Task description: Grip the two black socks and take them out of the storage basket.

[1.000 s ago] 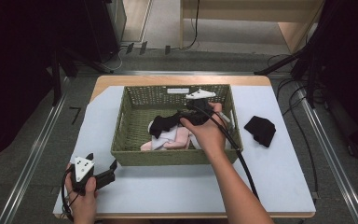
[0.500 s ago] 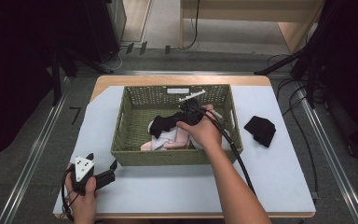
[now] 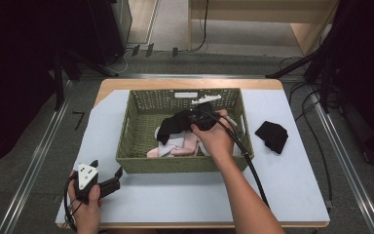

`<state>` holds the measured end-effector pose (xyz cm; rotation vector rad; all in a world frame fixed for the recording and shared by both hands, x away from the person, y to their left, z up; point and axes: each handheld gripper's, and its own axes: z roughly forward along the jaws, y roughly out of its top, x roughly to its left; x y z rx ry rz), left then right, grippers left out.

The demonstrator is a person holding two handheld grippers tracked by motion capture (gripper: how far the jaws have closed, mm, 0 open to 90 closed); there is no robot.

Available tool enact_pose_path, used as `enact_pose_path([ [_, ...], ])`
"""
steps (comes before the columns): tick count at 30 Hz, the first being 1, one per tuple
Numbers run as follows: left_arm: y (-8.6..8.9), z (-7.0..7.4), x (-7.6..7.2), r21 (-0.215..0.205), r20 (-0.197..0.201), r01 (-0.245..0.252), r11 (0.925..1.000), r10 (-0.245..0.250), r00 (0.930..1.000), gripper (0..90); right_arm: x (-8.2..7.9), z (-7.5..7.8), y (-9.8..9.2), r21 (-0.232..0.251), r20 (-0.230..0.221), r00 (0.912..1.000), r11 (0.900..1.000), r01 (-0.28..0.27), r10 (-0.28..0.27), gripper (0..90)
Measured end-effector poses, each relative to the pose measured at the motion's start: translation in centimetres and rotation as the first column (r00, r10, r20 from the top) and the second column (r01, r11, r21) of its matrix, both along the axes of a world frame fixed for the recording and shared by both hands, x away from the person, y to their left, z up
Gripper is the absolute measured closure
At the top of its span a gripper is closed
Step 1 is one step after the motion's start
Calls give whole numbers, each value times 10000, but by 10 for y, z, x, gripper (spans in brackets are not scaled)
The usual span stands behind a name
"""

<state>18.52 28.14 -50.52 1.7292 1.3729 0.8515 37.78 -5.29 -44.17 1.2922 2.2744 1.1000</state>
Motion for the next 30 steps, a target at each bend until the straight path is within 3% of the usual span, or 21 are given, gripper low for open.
enact_pose_path([
  [2,0,0,0,-1,-1,6,10000,-6,10000,140,-6,12,-10,992,1006,9933,9939,472,-572,861],
  [4,0,0,0,-1,-2,7,10000,-7,10000,140,-9,18,-14,1467,1508,9856,9877,545,-768,861],
  [6,0,0,0,1,-7,5,10000,-5,10000,140,-13,25,-19,1688,2130,9726,9840,576,-935,862],
  [7,0,0,0,1,-7,5,10000,-5,10000,140,-13,25,-19,1688,2130,9726,9840,576,-935,862],
  [8,0,0,0,16,-14,7,10000,-7,10000,140,-17,30,-23,1803,2755,9564,9825,476,-969,861],
  [10,0,0,0,20,-11,15,10000,-15,10000,140,-22,36,-27,1873,3257,9394,9812,463,-1065,862],
  [11,0,0,0,18,-13,17,10000,-17,10000,140,-24,39,-30,1975,3438,9324,9793,440,-1112,861],
  [12,0,0,0,18,-13,17,10000,-17,10000,140,-24,39,-30,1975,3438,9324,9793,440,-1112,861],
  [13,0,0,0,17,-4,13,10000,-13,10000,140,-29,46,-36,2131,3955,9104,9763,377,-1214,861],
  [17,0,0,0,22,9,5,10000,-5,10000,140,-36,58,-49,2544,4505,8769,9656,536,-1674,861],
  [22,0,0,0,48,-12,-1,10000,1,10000,140,-43,75,-70,3154,5129,8252,9460,750,-2364,861],
  [23,0,0,0,48,-12,-1,10000,1,10000,140,-43,75,-70,3154,5129,8252,9460,750,-2364,861],
  [24,-1,0,0,40,-24,3,10000,-3,10000,140,-46,82,-80,3389,5301,8040,9365,902,-2693,860],
  [27,-1,0,0,75,-18,-8,10000,8,10000,140,-48,90,-94,3656,5421,7821,9243,1097,-3072,860],
  [29,-1,0,0,68,-15,-20,10000,20,10000,140,-50,95,-104,3760,5557,7608,9175,1296,-3351,859],
  [30,-1,0,0,63,-10,-14,10000,14,10000,140,-51,98,-109,3835,5573,7546,9135,1359,-3463,859],
])
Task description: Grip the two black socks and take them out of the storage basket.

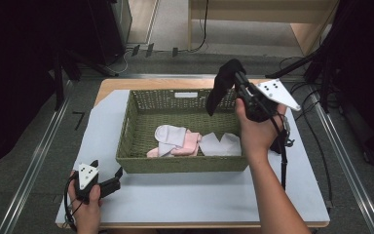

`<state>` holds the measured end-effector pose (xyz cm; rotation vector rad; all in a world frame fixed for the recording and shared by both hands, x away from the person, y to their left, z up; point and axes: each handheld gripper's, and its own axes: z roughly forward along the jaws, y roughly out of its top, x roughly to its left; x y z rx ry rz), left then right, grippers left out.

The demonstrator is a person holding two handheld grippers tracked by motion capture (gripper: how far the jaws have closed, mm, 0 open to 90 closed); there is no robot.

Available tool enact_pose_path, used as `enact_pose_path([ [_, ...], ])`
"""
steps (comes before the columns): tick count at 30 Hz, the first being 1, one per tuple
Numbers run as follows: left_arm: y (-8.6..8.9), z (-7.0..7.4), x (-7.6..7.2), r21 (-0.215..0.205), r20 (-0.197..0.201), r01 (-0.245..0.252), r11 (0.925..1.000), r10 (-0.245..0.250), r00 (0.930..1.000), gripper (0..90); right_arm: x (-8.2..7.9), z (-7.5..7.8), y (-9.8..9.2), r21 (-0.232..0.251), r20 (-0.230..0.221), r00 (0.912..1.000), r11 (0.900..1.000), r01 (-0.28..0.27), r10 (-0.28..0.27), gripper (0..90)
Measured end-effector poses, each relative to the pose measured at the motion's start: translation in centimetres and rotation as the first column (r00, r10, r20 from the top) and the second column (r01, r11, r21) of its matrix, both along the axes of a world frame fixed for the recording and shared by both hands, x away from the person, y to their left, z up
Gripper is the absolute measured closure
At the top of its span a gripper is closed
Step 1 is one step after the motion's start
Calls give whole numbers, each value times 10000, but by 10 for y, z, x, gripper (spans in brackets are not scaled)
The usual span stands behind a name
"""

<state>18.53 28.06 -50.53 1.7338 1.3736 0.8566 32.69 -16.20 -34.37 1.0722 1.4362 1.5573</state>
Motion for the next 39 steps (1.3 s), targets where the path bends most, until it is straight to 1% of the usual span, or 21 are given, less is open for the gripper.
enact_pose_path([
  [2,0,0,0,26,-17,5,10000,-5,10000,140,-2,5,-10,116,121,9997,9997,198,-199,858],
  [5,0,0,0,51,-31,0,10000,0,10000,140,-5,10,-23,146,291,9978,9981,598,-602,856],
  [6,0,0,0,51,-31,0,10000,0,10000,140,-5,10,-23,146,291,9978,9981,598,-602,856],
  [7,0,0,0,43,2,-7,10000,7,10000,140,-8,13,-33,137,441,9946,9955,938,-943,856],
  [10,0,0,0,64,1,-16,10000,16,10000,140,-12,16,-44,102,665,9881,9903,1383,-1387,855],
  [11,0,0,0,64,1,-16,10000,16,10000,140,-12,16,-44,102,665,9881,9903,1383,-1387,855],
  [12,0,0,0,62,1,-16,10000,16,10000,141,-14,15,-53,56,711,9840,9866,1633,-1632,852],
  [14,0,0,0,60,10,-21,10000,21,10000,141,-15,11,-59,-64,665,9809,9830,1836,-1828,851],
  [16,0,0,0,61,6,-23,10000,23,10000,141,-15,9,-61,-130,658,9794,9813,1919,-1907,851],
  [17,0,0,0,68,4,-18,10000,18,10000,141,-17,2,-68,-239,589,9762,9773,2103,-2086,850],
  [19,0,0,0,67,5,-20,10000,20,10000,141,-18,-4,-73,-198,484,9736,9743,2243,-2231,849],
  [22,0,0,0,76,-2,-10,10000,10,10000,141,-20,-18,-83,-162,190,9688,9688,2473,-2470,848],
  [28,0,0,0,66,3,-16,10000,16,10000,141,-24,-55,-95,-528,-499,9595,9601,2746,-2772,843],
  [29,0,0,0,66,3,-16,10000,16,10000,141,-24,-55,-95,-528,-499,9595,9601,2746,-2772,843],
  [30,-1,0,0,70,5,-16,10000,16,10000,141,-24,-61,-97,-566,-616,9577,9590,2778,-2811,842],
  [31,-1,0,0,68,7,-15,10000,15,10000,141,-25,-75,-98,-697,-936,9554,9591,2744,-2801,840],
  [34,-1,0,0,78,16,-18,10000,18,10000,142,-27,-91,-100,-908,-1240,9524,9590,2685,-2784,834],
  [35,-1,0,0,78,16,-18,10000,18,10000,142,-27,-91,-100,-908,-1240,9524,9590,2685,-2784,834],
  [37,-1,0,0,85,14,-20,10000,20,10000,142,-28,-102,-101,-975,-1475,9498,9597,2636,-2758,829],
  [38,-1,0,0,90,23,-18,10000,17,10000,142,-29,-110,-102,-978,-1662,9484,9616,2565,-2699,813],
  [39,-1,0,0,90,23,-18,10000,17,10000,142,-29,-110,-102,-978,-1662,9484,9616,2565,-2699,813],
])
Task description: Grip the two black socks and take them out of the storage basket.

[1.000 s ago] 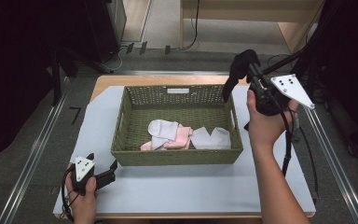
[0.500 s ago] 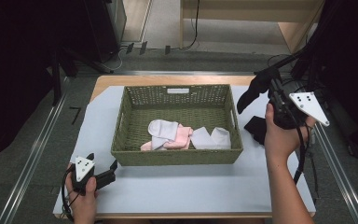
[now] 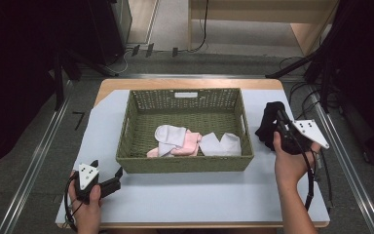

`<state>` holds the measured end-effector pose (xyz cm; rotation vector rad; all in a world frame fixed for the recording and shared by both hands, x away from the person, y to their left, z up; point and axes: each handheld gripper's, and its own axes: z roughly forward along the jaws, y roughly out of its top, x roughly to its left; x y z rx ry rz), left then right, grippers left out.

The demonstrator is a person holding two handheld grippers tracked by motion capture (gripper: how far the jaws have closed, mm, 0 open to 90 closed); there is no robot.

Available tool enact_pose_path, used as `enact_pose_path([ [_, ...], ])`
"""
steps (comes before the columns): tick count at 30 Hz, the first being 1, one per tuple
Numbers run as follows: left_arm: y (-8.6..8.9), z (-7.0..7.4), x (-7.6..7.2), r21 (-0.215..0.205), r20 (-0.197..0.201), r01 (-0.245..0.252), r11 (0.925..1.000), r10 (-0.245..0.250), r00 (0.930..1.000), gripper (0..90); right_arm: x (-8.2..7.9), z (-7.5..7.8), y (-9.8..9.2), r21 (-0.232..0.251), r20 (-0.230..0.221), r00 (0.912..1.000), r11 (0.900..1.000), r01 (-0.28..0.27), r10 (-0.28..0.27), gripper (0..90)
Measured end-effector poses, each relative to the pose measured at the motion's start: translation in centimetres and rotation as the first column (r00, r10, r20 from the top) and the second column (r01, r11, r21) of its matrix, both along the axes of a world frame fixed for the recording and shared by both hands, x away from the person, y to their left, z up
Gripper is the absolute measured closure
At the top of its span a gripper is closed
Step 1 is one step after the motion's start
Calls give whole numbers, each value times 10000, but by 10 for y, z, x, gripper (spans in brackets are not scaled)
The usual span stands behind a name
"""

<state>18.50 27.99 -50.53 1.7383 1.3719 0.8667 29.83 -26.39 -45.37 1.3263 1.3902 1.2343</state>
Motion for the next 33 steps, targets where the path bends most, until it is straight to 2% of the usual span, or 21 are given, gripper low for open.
enact_pose_path([
  [1,0,0,0,14,8,-2,10000,2,10000,142,0,-7,-1,83,-221,9997,9999,-91,93,783],
  [4,0,0,0,1,8,-7,10000,7,10000,142,-1,-16,-2,210,-448,9988,9996,-201,210,695],
  [5,0,0,0,-5,8,-8,10000,8,10000,142,-2,-18,-2,244,-508,9984,9994,-229,241,653],
  [6,0,0,0,-5,8,-8,10000,8,10000,143,-2,-18,-2,244,-508,9984,9994,-229,241,653],
  [7,0,0,0,-3,12,-7,10000,7,10000,143,-2,-20,-3,228,-582,9979,9994,-273,286,609],
  [8,0,0,0,-3,8,-7,10000,7,10000,142,-3,-25,-3,373,-656,9970,9985,-398,422,524],
  [11,0,0,0,-16,0,-1,10000,1,10000,143,-6,-31,-6,499,-696,9963,9976,-475,509,458],
  [12,0,0,0,-16,0,-1,10000,1,10000,143,-6,-31,-6,499,-696,9963,9976,-475,509,458],
  [13,0,0,0,-4,9,-6,10000,6,10000,143,-9,-35,-10,902,-775,9948,9942,-592,662,453],
  [14,0,0,0,-6,11,-7,10000,7,10000,143,-9,-35,-10,902,-775,9948,9942,-592,662,453],
  [15,0,0,0,4,-5,-2,10000,2,10000,143,-12,-39,-13,1220,-768,9938,9900,-707,804,440],
  [17,0,0,0,5,-12,2,10000,-2,10000,143,-16,-44,-17,1336,-621,9939,9876,-826,915,410],
  [20,0,0,0,18,-7,2,10000,-2,10000,143,-23,-49,-22,1289,-396,9938,9868,-982,1041,368],
  [25,0,0,0,25,8,8,10000,-8,10000,143,-33,-58,-29,1244,-458,9908,9849,-1205,1270,320],
  [29,0,0,0,63,16,5,10000,-5,10000,144,-42,-63,-34,1526,-501,9891,9798,-1292,1382,318],
  [33,0,0,0,69,30,-4,10000,4,10000,145,-48,-66,-39,1591,-497,9889,9786,-1306,1401,316],
])
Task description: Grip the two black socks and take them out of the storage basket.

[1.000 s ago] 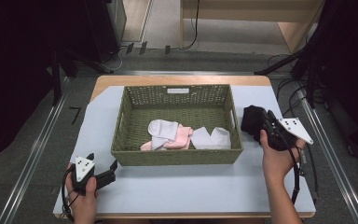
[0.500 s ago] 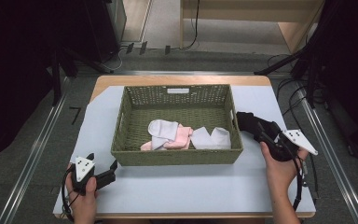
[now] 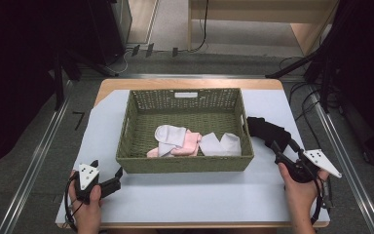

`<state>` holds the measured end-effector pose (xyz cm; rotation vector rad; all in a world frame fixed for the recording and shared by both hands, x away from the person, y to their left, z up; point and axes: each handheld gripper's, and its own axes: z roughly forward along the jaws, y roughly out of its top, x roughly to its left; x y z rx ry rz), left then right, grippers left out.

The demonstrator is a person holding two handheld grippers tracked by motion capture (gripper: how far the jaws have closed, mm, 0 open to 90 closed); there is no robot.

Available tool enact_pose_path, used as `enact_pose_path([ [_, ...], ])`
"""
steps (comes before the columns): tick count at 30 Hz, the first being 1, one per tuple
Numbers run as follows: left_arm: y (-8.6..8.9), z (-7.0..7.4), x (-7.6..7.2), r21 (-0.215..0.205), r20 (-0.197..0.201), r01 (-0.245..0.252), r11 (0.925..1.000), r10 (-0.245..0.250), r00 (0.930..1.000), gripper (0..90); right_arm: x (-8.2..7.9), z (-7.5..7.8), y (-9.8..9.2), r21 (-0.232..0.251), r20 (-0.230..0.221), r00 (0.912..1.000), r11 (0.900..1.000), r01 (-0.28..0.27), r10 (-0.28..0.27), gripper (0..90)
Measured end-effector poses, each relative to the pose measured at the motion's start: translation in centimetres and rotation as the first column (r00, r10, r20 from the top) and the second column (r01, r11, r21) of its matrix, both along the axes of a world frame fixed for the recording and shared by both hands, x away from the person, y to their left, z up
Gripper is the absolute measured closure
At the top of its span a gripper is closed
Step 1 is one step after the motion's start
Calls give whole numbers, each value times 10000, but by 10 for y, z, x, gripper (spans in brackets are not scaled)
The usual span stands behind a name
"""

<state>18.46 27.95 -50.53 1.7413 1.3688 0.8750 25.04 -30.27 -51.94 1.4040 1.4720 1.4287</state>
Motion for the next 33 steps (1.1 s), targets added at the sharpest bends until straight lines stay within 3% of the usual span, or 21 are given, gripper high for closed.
enact_pose_path([
  [22,0,0,0,20,18,-15,10000,15,10000,146,-37,-7,-32,242,55,9998,9995,188,-189,254],
  [33,-1,0,0,45,21,-20,10000,20,10000,147,-47,-8,-42,3,74,9998,9998,200,-200,225],
])
